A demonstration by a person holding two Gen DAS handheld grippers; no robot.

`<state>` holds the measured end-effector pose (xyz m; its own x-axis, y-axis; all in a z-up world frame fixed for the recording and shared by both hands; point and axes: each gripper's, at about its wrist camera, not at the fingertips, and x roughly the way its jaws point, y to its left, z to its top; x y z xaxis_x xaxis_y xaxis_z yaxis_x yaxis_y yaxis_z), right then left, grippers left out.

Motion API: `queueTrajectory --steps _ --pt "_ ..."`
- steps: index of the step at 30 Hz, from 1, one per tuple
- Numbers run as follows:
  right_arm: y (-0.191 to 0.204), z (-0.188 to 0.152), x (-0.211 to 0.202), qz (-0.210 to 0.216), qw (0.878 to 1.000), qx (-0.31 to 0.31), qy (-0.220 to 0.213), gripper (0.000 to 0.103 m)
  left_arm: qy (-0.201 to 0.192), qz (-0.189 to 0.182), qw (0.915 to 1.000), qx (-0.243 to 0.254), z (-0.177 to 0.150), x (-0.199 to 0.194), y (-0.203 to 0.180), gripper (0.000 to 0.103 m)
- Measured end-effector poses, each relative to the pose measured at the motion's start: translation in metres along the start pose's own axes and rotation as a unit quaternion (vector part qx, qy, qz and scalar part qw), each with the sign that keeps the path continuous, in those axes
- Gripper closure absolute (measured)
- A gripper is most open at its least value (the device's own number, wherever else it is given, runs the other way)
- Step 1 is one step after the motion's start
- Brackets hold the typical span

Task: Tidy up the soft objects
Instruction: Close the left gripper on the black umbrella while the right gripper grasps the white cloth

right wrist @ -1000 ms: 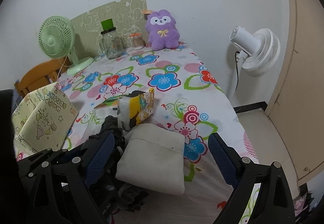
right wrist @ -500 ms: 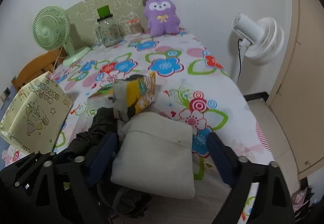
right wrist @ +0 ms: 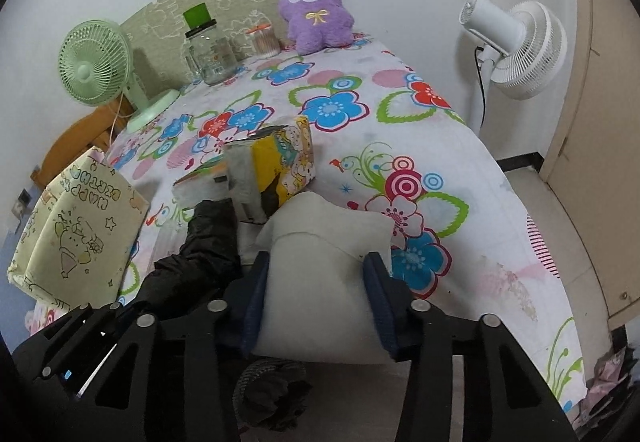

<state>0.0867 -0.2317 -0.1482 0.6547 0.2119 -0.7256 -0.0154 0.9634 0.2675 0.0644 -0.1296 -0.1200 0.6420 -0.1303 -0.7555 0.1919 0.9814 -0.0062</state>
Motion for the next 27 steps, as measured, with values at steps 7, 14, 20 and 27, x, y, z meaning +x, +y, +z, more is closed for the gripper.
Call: queueTrajectory --steps 7,14,20,27 --pt "0.004 0.0 -0.012 0.003 1.0 -0.011 -0.009 0.067 -0.006 -0.001 1.0 0.001 0.0 -0.008 -0.002 0.076" --pt "0.011 0.001 -0.028 0.007 0.999 -0.021 -0.025 0.076 -0.024 0.002 0.9997 0.006 0.001 -0.025 -0.003 0.077" --pt "0.017 0.002 -0.041 0.009 0.999 -0.027 -0.038 0.078 -0.037 0.003 0.9993 0.005 0.003 -0.038 -0.004 0.077" --pt "0.024 0.009 -0.057 0.006 0.998 -0.035 -0.053 0.079 -0.051 0.005 0.9987 0.004 0.01 -0.054 0.0 0.077"
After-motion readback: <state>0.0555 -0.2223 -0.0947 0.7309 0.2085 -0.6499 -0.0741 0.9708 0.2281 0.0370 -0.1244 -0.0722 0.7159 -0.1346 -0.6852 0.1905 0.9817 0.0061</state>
